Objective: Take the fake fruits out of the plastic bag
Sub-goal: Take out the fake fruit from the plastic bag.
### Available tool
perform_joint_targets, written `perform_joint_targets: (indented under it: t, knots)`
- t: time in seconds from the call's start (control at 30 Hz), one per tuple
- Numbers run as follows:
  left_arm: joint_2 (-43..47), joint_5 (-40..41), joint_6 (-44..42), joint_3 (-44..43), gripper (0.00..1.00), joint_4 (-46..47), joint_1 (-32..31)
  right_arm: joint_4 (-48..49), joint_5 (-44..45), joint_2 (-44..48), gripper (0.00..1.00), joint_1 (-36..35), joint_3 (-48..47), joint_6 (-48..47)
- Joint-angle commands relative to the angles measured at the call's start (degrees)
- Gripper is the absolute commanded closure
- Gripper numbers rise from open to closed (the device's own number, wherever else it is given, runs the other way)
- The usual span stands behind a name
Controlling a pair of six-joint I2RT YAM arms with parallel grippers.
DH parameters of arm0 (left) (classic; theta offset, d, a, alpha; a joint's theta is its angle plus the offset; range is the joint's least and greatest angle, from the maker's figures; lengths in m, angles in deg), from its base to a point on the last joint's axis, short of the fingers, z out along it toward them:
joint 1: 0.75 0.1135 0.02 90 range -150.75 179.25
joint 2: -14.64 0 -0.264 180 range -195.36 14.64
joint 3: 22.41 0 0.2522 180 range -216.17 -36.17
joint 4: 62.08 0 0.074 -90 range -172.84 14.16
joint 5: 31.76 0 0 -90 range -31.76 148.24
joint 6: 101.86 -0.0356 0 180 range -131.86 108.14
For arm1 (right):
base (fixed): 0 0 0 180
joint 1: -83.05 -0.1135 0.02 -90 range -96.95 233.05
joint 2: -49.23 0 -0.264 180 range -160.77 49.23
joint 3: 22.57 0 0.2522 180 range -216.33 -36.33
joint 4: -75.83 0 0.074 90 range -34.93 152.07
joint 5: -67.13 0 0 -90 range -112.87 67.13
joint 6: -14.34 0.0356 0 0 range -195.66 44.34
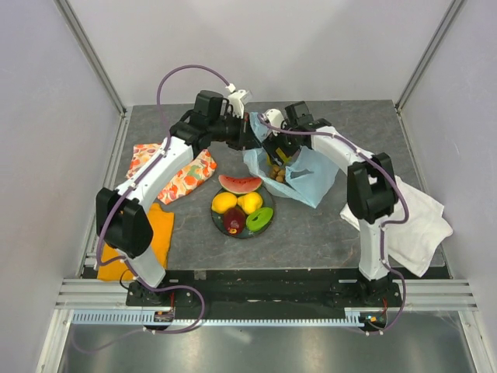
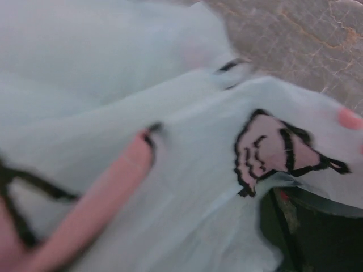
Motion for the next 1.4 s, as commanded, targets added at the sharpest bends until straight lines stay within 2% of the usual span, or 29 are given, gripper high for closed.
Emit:
perform_joint_targets:
  t: [0.0, 0.13, 0.23, 0.33, 0.37, 0.43, 0.47, 0.57, 0.77, 0.93, 1.13, 1.2, 1.37]
  knots:
    - [-0.1, -3.9, 1.6, -2.6, 0.98, 3.2, 0.1, 2.0, 5.8, -7.4, 0.02, -0.5, -7.4, 2.5]
    - [-0.1, -3.9, 1.4, -2.4, 0.98, 3.4, 0.1, 3.1, 7.6, -12.6, 0.02, -0.4, -11.2, 2.8]
    - [0.0, -3.8, 1.0, -2.2, 0.98, 3.3, 0.1, 5.5, 8.1, -12.8, 0.05, -0.5, -11.3, 2.7]
    - [0.1, -3.6, 0.9, -2.1, 0.98, 3.4, 0.1, 6.7, 7.3, -11.6, 0.18, -0.6, -10.0, 1.9]
    - [0.0, -3.6, 1.0, -2.1, 0.98, 3.3, 0.0, 6.7, 7.2, -11.1, 0.28, -0.5, -9.6, 1.8]
    - [-0.2, -3.4, 1.2, -2.2, 0.98, 3.7, 0.1, 6.3, 7.0, -9.1, 0.37, -0.6, -8.1, 1.5]
    - [-0.6, -3.4, 1.3, -2.3, 0.98, 3.8, 0.1, 5.8, 6.6, -8.1, 0.46, -0.6, -7.6, 1.0]
    - [-1.1, -3.0, 1.2, -3.5, 0.98, 3.9, 0.1, 3.3, 4.9, -2.5, 0.56, -0.5, -4.9, 0.3]
    - [-2.3, -2.2, 0.2, -5.8, 0.98, 4.4, 0.1, -2.7, 0.5, 10.0, 0.64, -0.4, 0.2, 0.7]
    - [-2.9, -1.7, -0.2, -7.0, 0.98, 4.6, 0.1, -8.1, -2.9, 17.8, 0.65, -0.4, 0.1, 2.9]
    - [-3.4, -0.6, -0.7, -8.4, 0.98, 4.6, 0.3, -15.7, -15.9, 28.0, 0.64, -0.3, 0.3, 0.6]
    - [-4.2, -0.6, -0.7, -9.2, 0.98, 4.6, 0.7, -16.3, -23.7, 30.2, 0.63, -1.2, 0.8, -0.1]
    - [-5.8, -1.2, -0.3, -11.4, 0.98, 4.6, 1.3, -16.2, -26.6, 30.4, 0.64, -8.8, 4.3, -3.5]
